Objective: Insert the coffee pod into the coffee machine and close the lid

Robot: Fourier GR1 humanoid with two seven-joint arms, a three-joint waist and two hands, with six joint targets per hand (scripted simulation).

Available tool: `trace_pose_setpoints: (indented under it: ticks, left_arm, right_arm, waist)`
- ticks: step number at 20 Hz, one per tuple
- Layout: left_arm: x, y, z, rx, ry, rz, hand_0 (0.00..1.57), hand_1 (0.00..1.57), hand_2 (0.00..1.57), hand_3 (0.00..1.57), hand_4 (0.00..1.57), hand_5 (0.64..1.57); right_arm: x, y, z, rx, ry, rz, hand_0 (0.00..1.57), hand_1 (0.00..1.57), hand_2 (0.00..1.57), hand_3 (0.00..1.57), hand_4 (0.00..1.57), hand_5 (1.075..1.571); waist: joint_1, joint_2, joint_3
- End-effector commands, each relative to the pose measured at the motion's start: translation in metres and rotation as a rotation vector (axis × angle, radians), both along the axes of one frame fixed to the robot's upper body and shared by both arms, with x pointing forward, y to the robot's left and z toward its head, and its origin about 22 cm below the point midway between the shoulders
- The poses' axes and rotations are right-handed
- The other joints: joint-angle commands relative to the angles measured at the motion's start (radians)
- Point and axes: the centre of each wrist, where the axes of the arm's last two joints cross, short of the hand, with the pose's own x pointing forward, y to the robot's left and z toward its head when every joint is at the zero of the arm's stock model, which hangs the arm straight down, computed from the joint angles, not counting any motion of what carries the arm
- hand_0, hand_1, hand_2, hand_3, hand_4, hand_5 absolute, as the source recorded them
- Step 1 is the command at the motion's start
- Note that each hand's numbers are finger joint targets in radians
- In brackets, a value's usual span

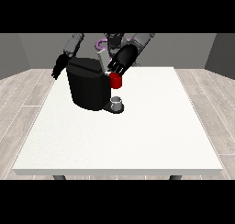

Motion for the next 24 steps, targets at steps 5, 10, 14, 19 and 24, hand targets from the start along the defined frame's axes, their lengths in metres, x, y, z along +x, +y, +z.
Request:
trace_pose_setpoints:
  ticks: [5, 10, 14, 19, 24]
  left_arm:
    - [-0.002, 0.005, 0.032, -0.011, -0.059, 0.006, 1.23, 1.23, 1.27, 1.21, 0.39, 1.571]
    - [0.000, 0.019, -0.001, -0.014, -0.052, -0.002, 1.22, 1.22, 1.24, 1.20, 0.36, 1.571]
    - [-0.001, 0.005, 0.019, -0.006, -0.128, 0.014, 1.18, 1.18, 1.20, 1.17, 0.35, 1.571]
    - [-0.002, 0.014, -0.003, 0.110, -0.140, 0.018, 1.22, 1.22, 1.23, 1.10, 0.00, 1.571]
    - [-0.004, 0.035, 0.020, 0.158, -0.163, 0.053, 1.16, 1.16, 1.18, 1.05, 0.00, 1.571]
  right_arm:
    - [0.007, 0.001, 0.008, 0.015, -0.031, -0.002, 0.00, 0.00, 0.00, 0.00, 0.00, 1.571]
    - [-0.010, 0.016, -0.011, -0.016, -0.007, -0.002, 0.00, 0.00, 0.00, 0.00, 0.00, 1.571]
    - [0.003, 0.003, 0.003, -0.023, -0.030, 0.009, 0.00, 0.00, 0.00, 0.00, 0.00, 1.571]
    - [0.000, -0.011, 0.000, 0.009, -0.026, 0.001, 0.00, 0.00, 0.00, 0.00, 0.00, 1.571]
    - [0.008, -0.004, 0.025, 0.004, -0.048, 0.003, 0.00, 0.00, 0.00, 0.00, 0.00, 1.571]
  waist:
    - [-0.007, 0.035, 0.0005]
    - [-0.008, 0.008, 0.0000]
    - [-0.011, 0.042, 0.0003]
    - [-0.006, 0.032, 0.0003]
    - [-0.035, 0.067, -0.0001]
